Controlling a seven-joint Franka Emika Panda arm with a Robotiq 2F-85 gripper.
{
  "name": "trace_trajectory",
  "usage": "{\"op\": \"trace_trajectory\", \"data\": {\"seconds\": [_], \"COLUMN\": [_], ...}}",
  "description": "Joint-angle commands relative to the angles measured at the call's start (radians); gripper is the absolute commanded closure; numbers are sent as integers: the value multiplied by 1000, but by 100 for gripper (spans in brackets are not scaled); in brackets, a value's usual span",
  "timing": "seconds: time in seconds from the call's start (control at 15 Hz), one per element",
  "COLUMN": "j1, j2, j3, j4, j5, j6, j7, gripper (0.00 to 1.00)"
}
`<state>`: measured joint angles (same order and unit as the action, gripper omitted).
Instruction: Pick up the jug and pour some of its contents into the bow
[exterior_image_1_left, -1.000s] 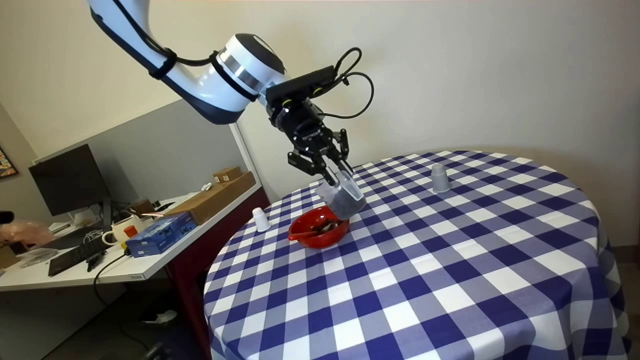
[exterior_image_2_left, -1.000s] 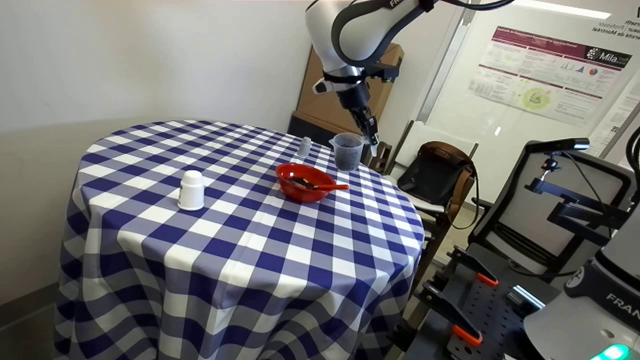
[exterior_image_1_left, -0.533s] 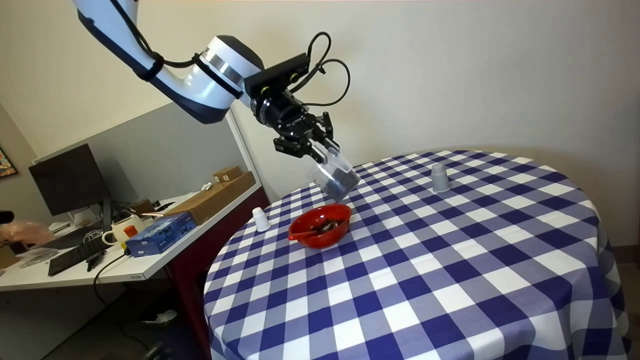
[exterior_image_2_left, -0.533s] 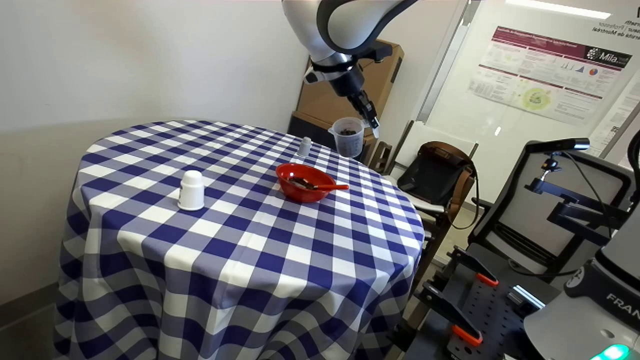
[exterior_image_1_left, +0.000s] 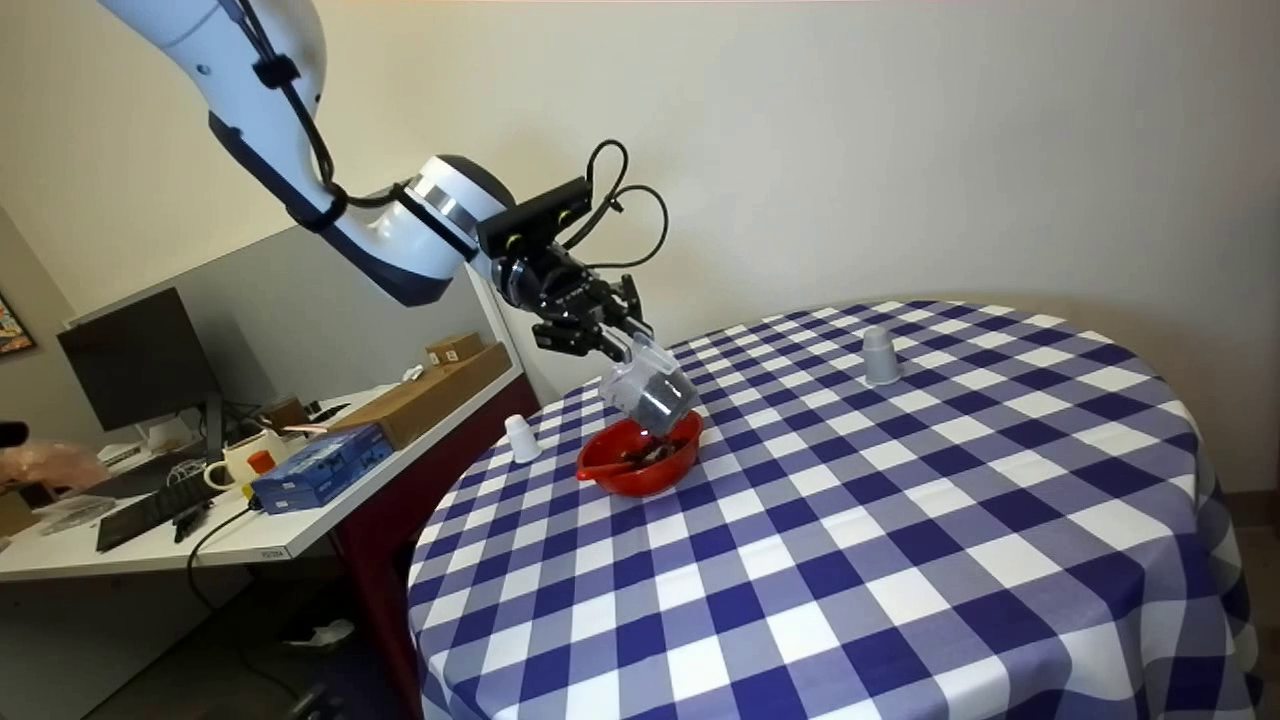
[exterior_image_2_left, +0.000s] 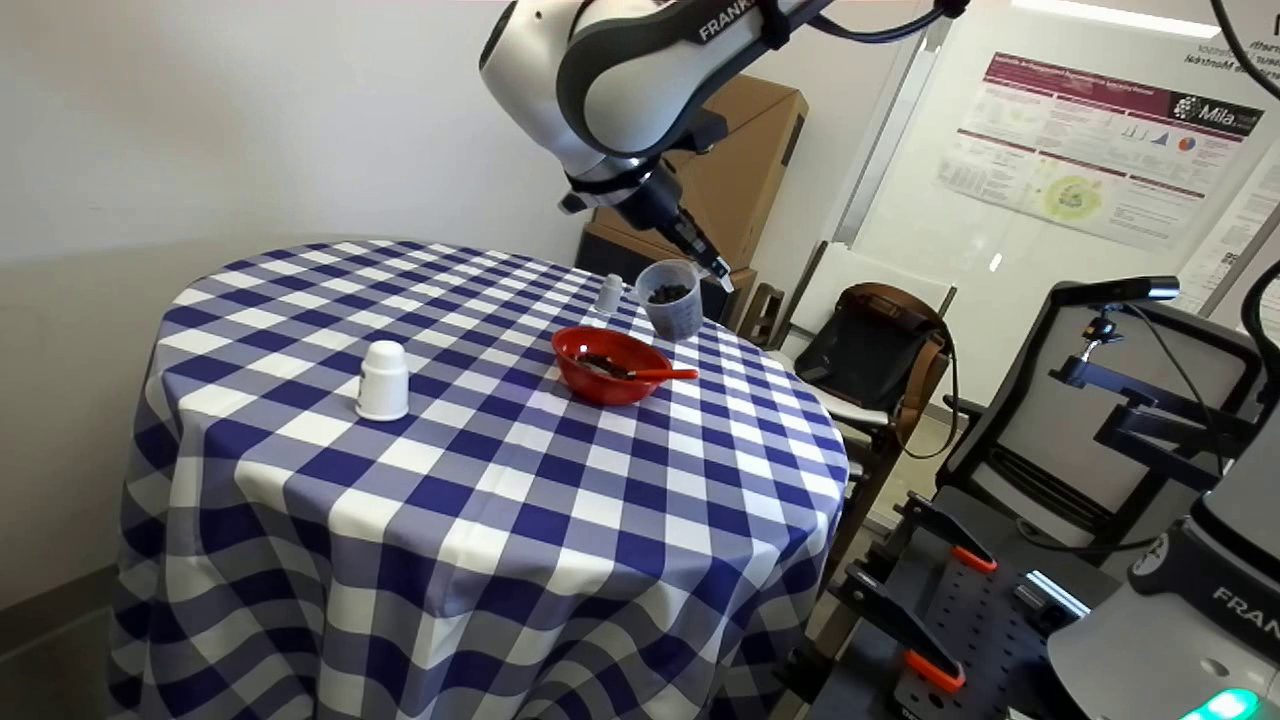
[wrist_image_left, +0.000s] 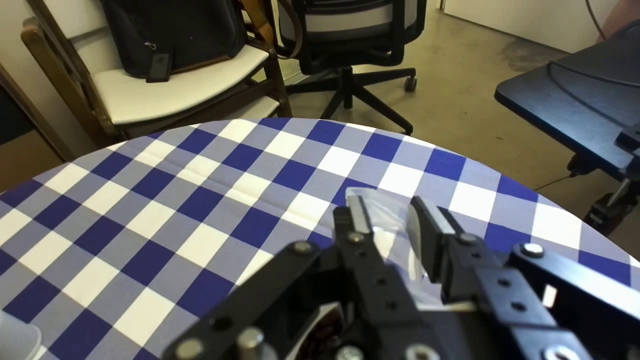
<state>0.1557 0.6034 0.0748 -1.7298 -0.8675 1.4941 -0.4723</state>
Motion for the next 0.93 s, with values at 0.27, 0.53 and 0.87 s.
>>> {"op": "trace_trajectory", "data": {"seconds": [0.27,0.53,0.87], "j1": [104,144,178], "j2": [189,244,306], "j3": [3,2,4], "j4": [183,214,226], "j5": [-166,-282,-392], "j6": [-182,-247,-324], "j7": [98,165,221], "gripper": [88,88,88]}}
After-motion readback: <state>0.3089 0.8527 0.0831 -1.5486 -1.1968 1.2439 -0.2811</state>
